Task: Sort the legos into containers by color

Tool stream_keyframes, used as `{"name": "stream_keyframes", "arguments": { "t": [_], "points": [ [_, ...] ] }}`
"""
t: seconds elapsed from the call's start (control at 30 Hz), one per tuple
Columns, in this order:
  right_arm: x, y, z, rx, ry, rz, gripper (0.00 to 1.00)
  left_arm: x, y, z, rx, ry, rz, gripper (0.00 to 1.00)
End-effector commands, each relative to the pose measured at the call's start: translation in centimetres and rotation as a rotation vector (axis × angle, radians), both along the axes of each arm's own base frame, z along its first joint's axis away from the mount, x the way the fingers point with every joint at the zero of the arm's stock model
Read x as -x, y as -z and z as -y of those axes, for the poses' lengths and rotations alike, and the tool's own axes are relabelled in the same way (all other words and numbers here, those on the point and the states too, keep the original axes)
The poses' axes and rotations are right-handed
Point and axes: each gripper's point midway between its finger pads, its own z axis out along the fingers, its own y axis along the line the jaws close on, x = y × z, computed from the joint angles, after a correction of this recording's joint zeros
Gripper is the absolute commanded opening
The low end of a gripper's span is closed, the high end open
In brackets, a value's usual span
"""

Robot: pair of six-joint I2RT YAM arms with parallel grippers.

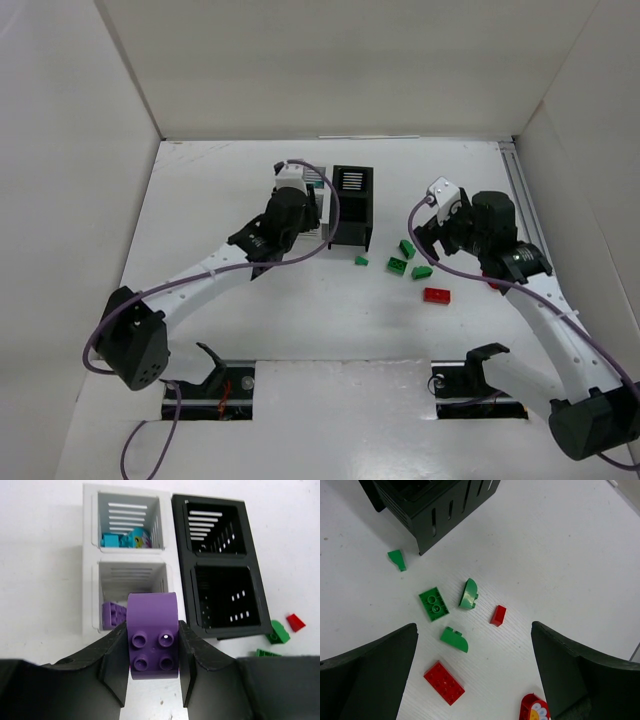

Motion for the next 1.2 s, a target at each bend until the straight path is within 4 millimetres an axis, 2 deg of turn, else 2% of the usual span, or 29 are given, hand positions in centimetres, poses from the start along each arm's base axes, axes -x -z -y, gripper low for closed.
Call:
{"name": "stream_keyframes", "arguments": {
  "t": [0.0, 0.03, 0.07, 0.13, 0.17, 0.2, 0.27, 0.37, 0.43, 0.53, 0.6, 0.63, 0.7, 0.73, 0.77, 0.83, 0.87, 0.93, 0.97, 1.0, 1.03, 1.07, 1.17],
  "points": [
    [-0.6, -0.5, -0.5, -0.018, -0.032, 0.033, 1.0, -2.7, -4.1, -0.4, 0.086, -0.052, 0.124, 0.14],
    [-0.7, -0.2, -0.5, -0.016, -0.032, 0.024, 1.0, -3.1, -4.3, -0.3, 0.099, -0.051, 0.134, 0.14],
    [-0.7, -0.2, -0.5, -0.016, -0.032, 0.024, 1.0, -3.6, -3.3, -0.6, 0.084, -0.062, 0.117, 0.14],
    [-0.8, 0.1, -0.6, -0.013, -0.032, 0.012, 1.0, -4.6, -3.2, -0.9, 0.082, -0.075, 0.112, 0.16],
    [-0.8, 0.2, -0.6, -0.013, -0.032, 0.012, 1.0, -4.8, -2.2, -0.7, 0.068, -0.075, 0.094, 0.16],
    [-0.9, 0.4, -0.6, -0.01, -0.032, 0.003, 1.0, -5.0, -2.0, -0.6, 0.068, -0.075, 0.095, 0.17],
    [-1.0, 0.7, -0.6, -0.008, -0.032, -0.007, 1.0, -5.2, -1.8, -0.4, 0.069, -0.075, 0.097, 0.27],
    [-0.9, 0.8, -0.7, -0.022, -0.022, -0.016, 1.0, -5.6, -2.2, 0.1, 0.082, -0.062, 0.119, 0.31],
    [-1.0, 1.0, -0.7, -0.02, -0.022, -0.025, 1.0, -5.7, -1.7, 0.1, 0.074, -0.059, 0.121, 0.47],
    [-0.9, 1.9, -0.5, -0.018, 0.001, -0.059, 1.0, -5.6, -1.9, 0.3, 0.069, -0.05, 0.11, 0.63],
    [-0.3, 3.4, 0.1, -0.002, 0.03, -0.106, 1.0, -5.5, -1.6, 0.3, 0.064, -0.041, 0.098, 0.76],
    [-0.4, 3.7, 0.2, 0.001, 0.045, -0.118, 1.0, -5.2, -2.6, 0.3, 0.08, -0.033, 0.114, 0.81],
    [0.2, 5.4, 0.4, 0.007, 0.052, -0.17, 1.0, -4.6, -3.1, 0.3, 0.098, -0.019, 0.115, 0.87],
    [0.4, 5.8, 0.4, 0.01, 0.052, -0.18, 1.0, -3.9, -2.7, 0.4, 0.101, 0.006, 0.104, 0.9],
    [0.5, 6.3, -0.1, 0.007, 0.035, -0.189, 1.0, -3.3, -4.3, 0.2, 0.123, 0.016, 0.128, 0.92],
    [0.8, 7.0, -1.3, 0.033, -0.025, -0.194, 1.0, -2.1, -4.7, 0.1, 0.119, 0.05, 0.136, 1.0],
    [1.2, 7.7, -1.8, 0.048, -0.05, -0.21, 1.0, -1.2, -6.2, 0.0, 0.127, 0.065, 0.16, 1.0],
    [1.5, 9.0, -3.2, 0.072, -0.096, -0.243, 0.98, 0.5, -6.6, 0.5, 0.116, 0.104, 0.16, 1.0],
    [1.1, 9.1, -3.5, 0.082, -0.096, -0.241, 0.97, 1.5, -6.0, 0.6, 0.103, 0.125, 0.136, 1.0],
    [0.9, 9.4, -3.6, 0.087, -0.096, -0.255, 0.95, 2.6, -6.8, 0.6, 0.119, 0.153, 0.146, 1.0],
    [0.7, 9.8, -4.3, 0.081, -0.117, -0.26, 0.94, 3.6, -6.8, 1.0, 0.12, 0.176, 0.144, 1.0],
    [0.3, 10.7, -4.7, 0.085, -0.125, -0.291, 0.9, 4.4, -5.7, 0.9, 0.123, 0.183, 0.118, 1.0],
    [-0.5, 12.5, -5.4, 0.084, -0.127, -0.342, 0.84, 6.7, -5.6, 0.3, 0.187, 0.192, 0.106, 1.0]
  ]
}}
